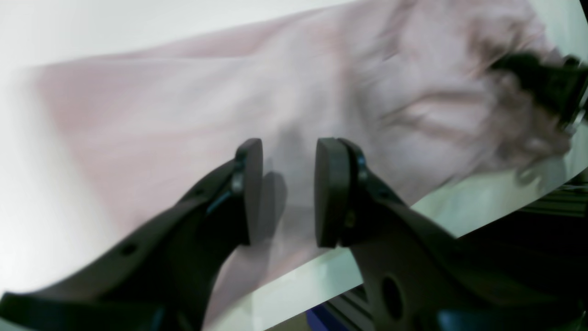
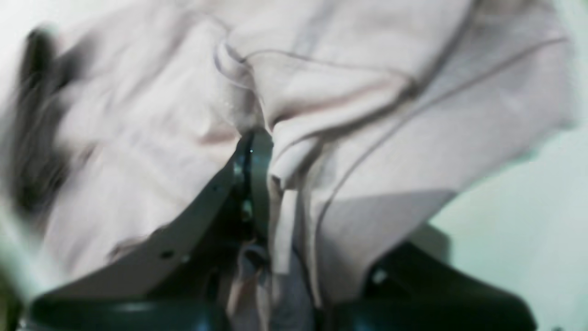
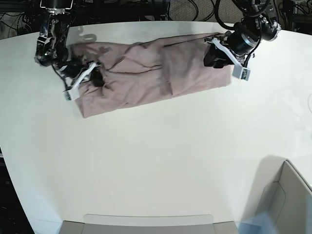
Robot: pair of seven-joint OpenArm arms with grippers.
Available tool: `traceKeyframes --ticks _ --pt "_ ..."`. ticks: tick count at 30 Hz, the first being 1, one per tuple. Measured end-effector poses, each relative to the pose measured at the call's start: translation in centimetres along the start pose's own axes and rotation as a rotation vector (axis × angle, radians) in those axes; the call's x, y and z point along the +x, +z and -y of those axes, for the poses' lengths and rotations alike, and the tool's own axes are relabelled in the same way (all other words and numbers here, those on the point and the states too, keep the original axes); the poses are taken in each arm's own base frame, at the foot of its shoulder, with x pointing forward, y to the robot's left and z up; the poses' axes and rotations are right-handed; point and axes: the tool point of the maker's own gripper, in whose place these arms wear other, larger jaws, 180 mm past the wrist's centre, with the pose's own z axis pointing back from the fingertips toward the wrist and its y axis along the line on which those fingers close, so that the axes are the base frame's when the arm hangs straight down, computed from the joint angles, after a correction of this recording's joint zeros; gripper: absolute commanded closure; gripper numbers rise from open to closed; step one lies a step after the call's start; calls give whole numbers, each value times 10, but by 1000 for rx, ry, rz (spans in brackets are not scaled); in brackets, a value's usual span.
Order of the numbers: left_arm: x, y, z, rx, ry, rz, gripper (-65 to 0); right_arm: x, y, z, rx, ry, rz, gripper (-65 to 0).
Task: Fold the T-shirt properly
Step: 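Grasp the strip end with the right gripper and lift it, then fold the held strip end over toward the left gripper with the right gripper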
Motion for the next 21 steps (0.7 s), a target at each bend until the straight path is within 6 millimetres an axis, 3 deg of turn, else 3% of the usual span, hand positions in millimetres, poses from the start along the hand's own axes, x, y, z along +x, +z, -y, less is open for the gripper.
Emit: traceKeyframes --ticks 2,4,6,9,12,15,18,21 --pt "-2 0 0 1 2 -5 -205 14 12 37 -134 18 1 0" --pt "-2 1 0 1 2 -6 -205 21 22 59 -214 43 -12 0" --pt "-2 1 0 1 2 -4 -205 25 28 69 -252 61 -23 0" --pt "-2 1 -1 3 1 -6 -205 33 37 69 -306 85 -24 0" --pt "-9 6 -7 17 -14 -34 -205 52 48 53 -357 190 -26 0" --pt "-12 9 -14 36 -34 -53 -205 69 49 15 -357 315 -10 0" --pt "-10 11 -17 43 -48 -57 -205 67 43 -28 -359 429 -53 0" --pt "-9 11 -17 43 -50 -55 -205 63 38 -45 -427 528 -94 0"
